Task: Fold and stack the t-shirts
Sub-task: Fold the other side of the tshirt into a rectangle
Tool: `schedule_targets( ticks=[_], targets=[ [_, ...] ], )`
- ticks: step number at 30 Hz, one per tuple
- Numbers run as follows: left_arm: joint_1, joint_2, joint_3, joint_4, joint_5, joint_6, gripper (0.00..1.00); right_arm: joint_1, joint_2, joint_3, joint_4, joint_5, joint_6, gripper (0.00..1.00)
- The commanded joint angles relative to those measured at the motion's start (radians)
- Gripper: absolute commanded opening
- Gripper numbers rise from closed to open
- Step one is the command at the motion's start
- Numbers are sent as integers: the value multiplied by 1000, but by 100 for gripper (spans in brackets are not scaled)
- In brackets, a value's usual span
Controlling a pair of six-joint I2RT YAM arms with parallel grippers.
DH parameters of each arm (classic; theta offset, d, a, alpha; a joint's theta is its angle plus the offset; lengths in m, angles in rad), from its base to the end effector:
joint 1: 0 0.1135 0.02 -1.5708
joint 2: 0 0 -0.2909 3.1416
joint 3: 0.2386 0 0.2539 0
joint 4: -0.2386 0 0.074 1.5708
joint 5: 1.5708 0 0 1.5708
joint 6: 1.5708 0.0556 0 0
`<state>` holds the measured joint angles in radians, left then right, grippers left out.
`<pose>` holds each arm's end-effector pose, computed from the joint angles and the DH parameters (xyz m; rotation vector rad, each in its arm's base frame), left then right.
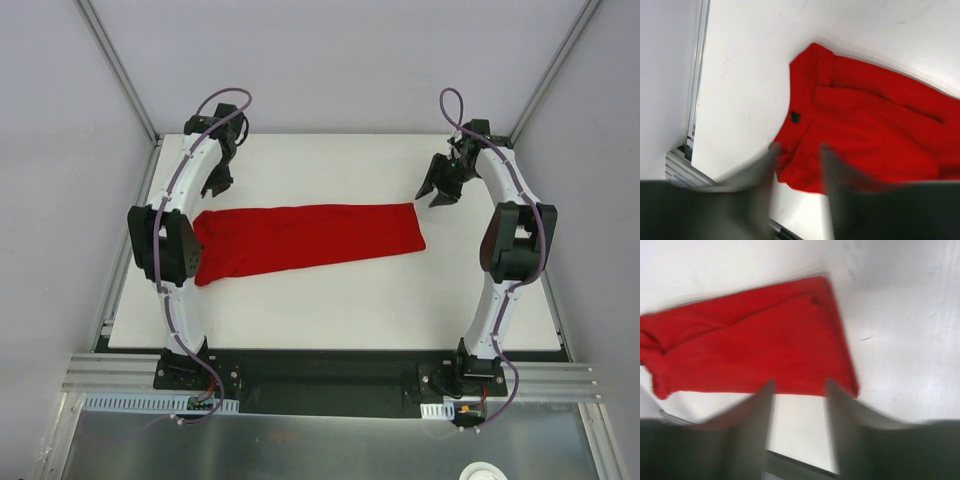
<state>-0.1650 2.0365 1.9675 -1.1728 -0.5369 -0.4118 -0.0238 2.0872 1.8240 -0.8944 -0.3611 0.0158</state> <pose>0.4389 -0.0443 0.3010 -0.4416 2.5880 0.5678 0.4684 0.0085 0.2448 -0.0496 2.6893 0.4884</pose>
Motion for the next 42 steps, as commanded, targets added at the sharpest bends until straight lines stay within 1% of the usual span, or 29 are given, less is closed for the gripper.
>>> schedule_targets(
  ticks=[1, 2, 4, 5, 9, 10, 11, 12, 13, 14, 16, 18, 22, 26, 29, 32, 34, 38, 42],
  targets=[
    [-63, -122, 16, -18, 86, 18, 12, 56, -101, 14, -15, -44, 18, 39],
    [-80, -127, -10, -18, 94, 4, 0, 68, -99, 20, -15, -41, 27, 1],
    [-125, -121, -42, -8, 110, 1, 0, 119, -73, 46, -32, -35, 35, 0],
    [-139, -107, -83, 1, 118, -1, 0, 136, -58, 63, -43, -35, 39, 1],
    [-192, -53, -150, 21, 204, 4, 0, 225, 57, 167, -98, -51, 61, 1],
    [-202, -42, -151, 34, 245, 37, 0, 235, 75, 190, -112, -61, 65, 1],
    [-206, -20, -147, 39, 261, 33, 0, 246, 95, 213, -123, -73, 76, 0],
    [-209, -10, -145, 54, 282, 41, 0, 264, 135, 274, -161, -70, 82, 1],
    [-209, 4, -137, 64, 351, 60, 0, 272, 152, 294, -175, -73, 87, 1],
    [-211, 39, -109, 64, 362, 70, 0, 286, 190, 323, -204, -81, 90, 1],
    [-211, 80, -64, 52, 406, 96, 0, 297, 212, 363, -216, -75, 104, 0],
    [-209, 125, -15, 44, 426, 108, 0, 303, 226, 367, -225, -73, 119, 0],
    [-209, 142, -27, 59, 500, 93, 0, 303, 246, 364, -268, -124, 134, 1],
    [-211, 180, -33, 68, 592, 99, 0, 305, 209, 229, -241, -133, 145, 0],
    [-211, 209, -44, 70, 617, 103, 0, 306, 218, 198, -248, -131, 148, 1],
    [-211, 228, -56, 64, 627, 111, 0, 306, 244, 210, -288, -108, 150, 1],
    [-211, 228, -64, 52, 598, 108, 0, 306, 270, 256, -345, -92, 148, 1],
    [-206, 214, -73, 33, 510, 102, 0, 305, 271, 291, -383, -7, 159, 1],
    [-199, 220, -78, 35, 528, 111, 0, 302, 246, 255, -399, 53, 153, 0]
  ],
)
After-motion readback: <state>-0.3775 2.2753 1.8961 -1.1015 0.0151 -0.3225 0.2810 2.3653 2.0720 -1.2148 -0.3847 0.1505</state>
